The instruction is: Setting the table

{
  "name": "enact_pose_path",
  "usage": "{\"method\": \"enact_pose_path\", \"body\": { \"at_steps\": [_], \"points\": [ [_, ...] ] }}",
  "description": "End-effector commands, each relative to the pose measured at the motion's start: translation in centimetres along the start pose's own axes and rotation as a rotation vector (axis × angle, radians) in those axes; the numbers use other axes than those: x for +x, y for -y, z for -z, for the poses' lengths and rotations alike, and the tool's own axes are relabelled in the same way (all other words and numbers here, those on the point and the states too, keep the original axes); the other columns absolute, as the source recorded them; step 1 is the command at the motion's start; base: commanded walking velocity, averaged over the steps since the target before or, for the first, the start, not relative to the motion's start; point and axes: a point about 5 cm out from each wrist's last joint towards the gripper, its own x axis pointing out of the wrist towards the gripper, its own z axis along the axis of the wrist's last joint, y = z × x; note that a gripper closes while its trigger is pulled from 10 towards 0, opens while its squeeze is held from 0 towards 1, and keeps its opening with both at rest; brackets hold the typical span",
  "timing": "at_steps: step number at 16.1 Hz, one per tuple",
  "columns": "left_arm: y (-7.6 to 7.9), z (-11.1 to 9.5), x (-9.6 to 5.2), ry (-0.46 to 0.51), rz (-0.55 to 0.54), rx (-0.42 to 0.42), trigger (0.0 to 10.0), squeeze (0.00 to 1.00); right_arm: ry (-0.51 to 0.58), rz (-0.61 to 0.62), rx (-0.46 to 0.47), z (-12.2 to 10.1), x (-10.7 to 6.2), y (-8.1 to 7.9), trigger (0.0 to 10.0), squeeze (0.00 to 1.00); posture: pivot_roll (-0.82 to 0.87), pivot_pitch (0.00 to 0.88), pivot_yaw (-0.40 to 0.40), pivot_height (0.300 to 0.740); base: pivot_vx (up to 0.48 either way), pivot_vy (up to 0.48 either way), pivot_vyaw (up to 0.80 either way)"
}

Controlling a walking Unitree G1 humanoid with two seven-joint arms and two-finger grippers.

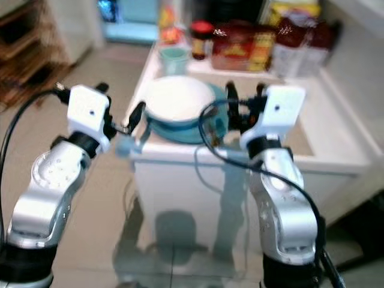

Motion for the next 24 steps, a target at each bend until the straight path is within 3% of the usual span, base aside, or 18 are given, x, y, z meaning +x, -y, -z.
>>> {"method": "enact_pose_path", "body": {
  "at_steps": [1, 4, 5, 6, 9, 11, 13, 15, 16, 19, 24],
  "points": [
    [0.5, -0.5, 0.1, 0.011, 0.028, -0.011, 10.0, 0.0, -0.013, 0.003, 0.003, -0.2, -0.2, 0.7, 10.0, 0.0, 0.07, 0.044, -0.015, 0.74, 0.0, 0.0, 0.0],
    [-1.3, -0.5, 0.0, 0.022, -0.063, 0.001, 10.0, 0.0, -0.041, -0.042, 0.041, 0.0, 0.3, 0.5, 10.0, 0.0, 0.07, 0.038, -0.031, 0.74, 0.0, 0.0, 0.0],
    [-1.7, -0.5, 0.0, 0.017, -0.084, 0.002, 10.0, 0.0, -0.047, -0.059, 0.061, 0.0, 0.6, 0.5, 10.0, 0.2, 0.08, 0.041, -0.036, 0.74, 0.0, 0.0, 0.0],
    [-2.2, -0.9, 0.0, 0.031, -0.101, -0.001, 10.0, 0.0, -0.065, -0.062, 0.116, 0.1, 1.3, 0.8, 10.0, 1.0, 0.08, 0.044, -0.041, 0.74, 0.0, 0.0, 0.0],
    [-2.4, -1.6, -0.1, 0.055, -0.103, -0.001, 10.0, 0.0, -0.115, -0.048, 0.286, 0.6, 3.2, 1.2, 10.0, 1.0, 0.1, 0.046, -0.047, 0.74, 0.0, 0.0, 0.0],
    [-2.4, -1.5, -0.4, 0.048, -0.073, -0.016, 10.0, 0.0, -0.169, -0.117, 0.444, 0.9, 5.5, 0.3, 10.0, 1.0, 0.09, 0.047, -0.046, 0.74, 0.0, 0.0, 0.0],
    [-1.8, -1.2, -0.9, 0.037, 0.021, -0.009, 10.0, 0.0, -0.214, -0.199, 0.51, 0.3, 8.2, -0.5, 10.0, 1.0, 0.1, 0.048, -0.058, 0.74, 0.0, 0.0, 0.0],
    [-0.5, -1.5, -2.0, 0.029, 0.21, 0.003, 10.0, 0.0, -0.361, -0.183, 0.488, 1.0, 10.3, -0.4, 10.0, 1.0, 0.11, 0.048, -0.075, 0.74, 0.0, 0.0, 0.0],
    [-0.1, -1.5, -2.5, 0.02, 0.271, 0.003, 10.0, 0.0, -0.42, -0.175, 0.463, 1.2, 10.9, -0.3, 10.0, 0.0, 0.11, 0.049, -0.079, 0.74, 0.0, 0.0, 0.0],
    [0.6, -1.4, -3.8, -0.02, 0.381, -0.013, 10.0, 0.0, -0.577, -0.199, 0.479, 1.7, 11.9, -0.3, 10.0, 0.0, 0.11, 0.052, -0.089, 0.74, 0.0, 0.0, 0.0],
    [1.8, -1.5, -4.4, -0.043, 0.48, -0.051, 10.0, 0.0, -0.73, -0.315, 0.642, 2.4, 11.7, -1.0, 10.0, 0.0, 0.11, 0.054, -0.091, 0.74, 0.0, 0.0, 0.0]
  ]
}}
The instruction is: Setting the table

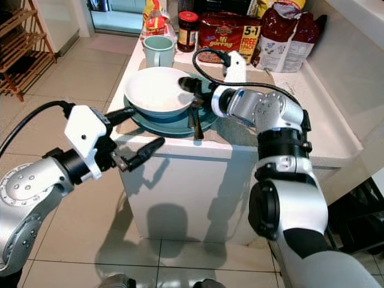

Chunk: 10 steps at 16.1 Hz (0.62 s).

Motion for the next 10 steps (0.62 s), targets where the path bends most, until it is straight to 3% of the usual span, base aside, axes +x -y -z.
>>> {"method": "enact_pose_path", "body": {
  "at_steps": [1, 2, 3, 4, 10],
  "points": [
    [0.54, -0.1, -0.03, -0.007, 0.029, 0.005, 10.0, 0.0, -0.03, -0.02, 0.043, -0.06, -0.28, 0.16, 10.0, 0.0, 0.11, 0.055, -0.092, 0.74, 0.0, 0.0, 0.0],
    [0.62, -0.05, 0.0, -0.009, 0.032, 0.003, 10.0, 0.0, -0.053, -0.03, 0.072, 0.28, -0.22, 0.24, 9.6, 0.0, 0.11, 0.055, -0.092, 0.74, 0.0, 0.0, 0.0],
    [0.66, -0.05, 0.03, -0.011, 0.034, 0.001, 10.0, 0.0, -0.064, -0.023, 0.088, 0.44, -0.15, 0.41, 4.0, 0.0, 0.11, 0.055, -0.091, 0.74, 0.0, 0.0, 0.0],
    [0.7, -0.03, 0.06, -0.013, 0.036, -0.001, 10.0, 0.0, -0.073, -0.019, 0.097, 0.57, -0.09, 0.54, 0.0, 0.0, 0.11, 0.055, -0.091, 0.74, 0.0, 0.0, 0.0],
    [0.75, 0.03, 0.19, -0.022, 0.045, 0.002, 10.0, 0.0, -0.071, -0.055, 0.167, 0.62, 0.16, 0.46, 0.0, 0.0, 0.11, 0.049, -0.086, 0.74, 0.0, 0.0, 0.0]
  ]
}}
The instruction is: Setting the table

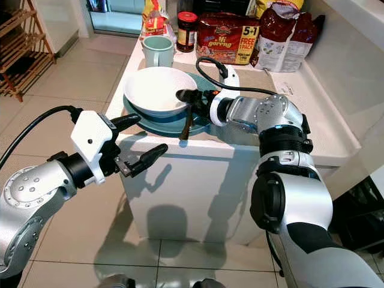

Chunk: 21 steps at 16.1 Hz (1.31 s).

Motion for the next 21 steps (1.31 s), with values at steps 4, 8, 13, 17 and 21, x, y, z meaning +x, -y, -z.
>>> {"method": "enact_pose_path", "body": {
  "at_steps": [4, 8, 13, 17, 21],
  "points": [
    [0.4, -0.4, 0.1, 0.005, 0.03, 0.011, 10.0, 0.0, 0.015, -0.012, -0.017, -0.7, -0.2, -0.6, 0.0, 0.0, 0.11, 0.048, -0.084, 0.74, 0.0, 0.0, 0.0],
    [0.3, -0.4, 0.1, 0.006, 0.029, 0.014, 10.0, 0.0, 0.021, -0.021, -0.019, -0.9, -0.2, -0.9, 0.0, 0.0, 0.11, 0.045, -0.083, 0.74, 0.0, 0.0, 0.0],
    [0.3, -0.4, 0.2, 0.009, 0.024, 0.019, 10.0, 0.0, 0.046, -0.041, -0.003, -1.4, -0.6, -1.0, 0.0, 0.0, 0.11, 0.045, -0.083, 0.74, 0.0, 0.0, 0.0],
    [0.3, -0.5, 0.2, 0.01, 0.02, 0.025, 10.0, 0.0, 0.059, -0.074, 0.025, -1.6, -0.7, -1.3, 0.0, 0.0, 0.11, 0.044, -0.083, 0.74, 0.0, 0.0, 0.0],
    [-0.1, -0.6, 0.2, 0.018, -0.006, 0.034, 10.0, 0.0, 0.116, -0.145, 0.095, -2.7, -1.3, -2.0, 0.0, 0.0, 0.12, 0.04, -0.084, 0.74, 0.0, 0.0, 0.0]
  ]
}}
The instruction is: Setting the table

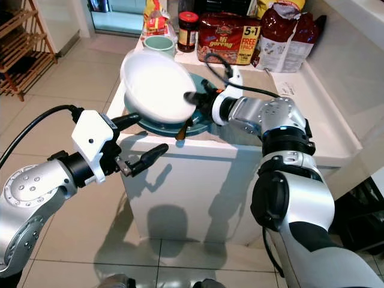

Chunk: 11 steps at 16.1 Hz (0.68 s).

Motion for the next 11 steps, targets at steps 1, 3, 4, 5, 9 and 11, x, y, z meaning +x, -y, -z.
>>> {"method": "enact_pose_path", "body": {
  "at_steps": [1, 3, 4, 5, 9, 11],
  "points": [
    [-0.3, -0.5, 0.2, 0.026, -0.021, 0.019, 10.0, 0.0, 0.093, -0.094, -0.007, -2.4, -0.9, -2.6, 0.0, 0.0, 0.12, 0.04, -0.084, 0.74, 0.0, 0.0, 0.0],
    [-1.2, -1.2, 0.3, 0.076, -0.116, 0.007, 10.0, 0.0, 0.271, -0.128, -0.082, -4.8, -3.0, -3.9, 0.0, 0.0, 0.12, 0.044, -0.086, 0.74, 0.0, 0.0, 0.0],
    [-1.5, -1.3, 0.4, 0.09, -0.16, -0.002, 10.0, 0.0, 0.324, -0.142, -0.111, -5.3, -4.0, -4.2, 0.0, 0.0, 0.11, 0.045, -0.082, 0.74, 0.0, 0.0, 0.0],
    [-1.7, -1.2, 0.5, 0.095, -0.189, -0.008, 10.0, 0.0, 0.369, -0.146, -0.139, -5.5, -4.7, -4.3, 0.0, 0.0, 0.11, 0.045, -0.081, 0.74, 0.0, 0.0, 0.0],
    [-2.5, -0.5, 0.8, 0.104, -0.376, -0.069, 10.0, 0.0, 0.698, -0.086, -0.443, -3.6, -10.9, -4.8, 10.0, 0.0, 0.07, 0.045, -0.054, 0.74, 0.0, 0.0, 0.0],
    [-1.8, -0.3, 0.8, 0.091, -0.354, -0.062, 10.0, 0.0, 0.692, -0.051, -0.547, -0.7, -12.0, -4.4, 10.0, 0.0, 0.06, 0.047, -0.05, 0.74, 0.0, 0.0, 0.0]
  ]
}}
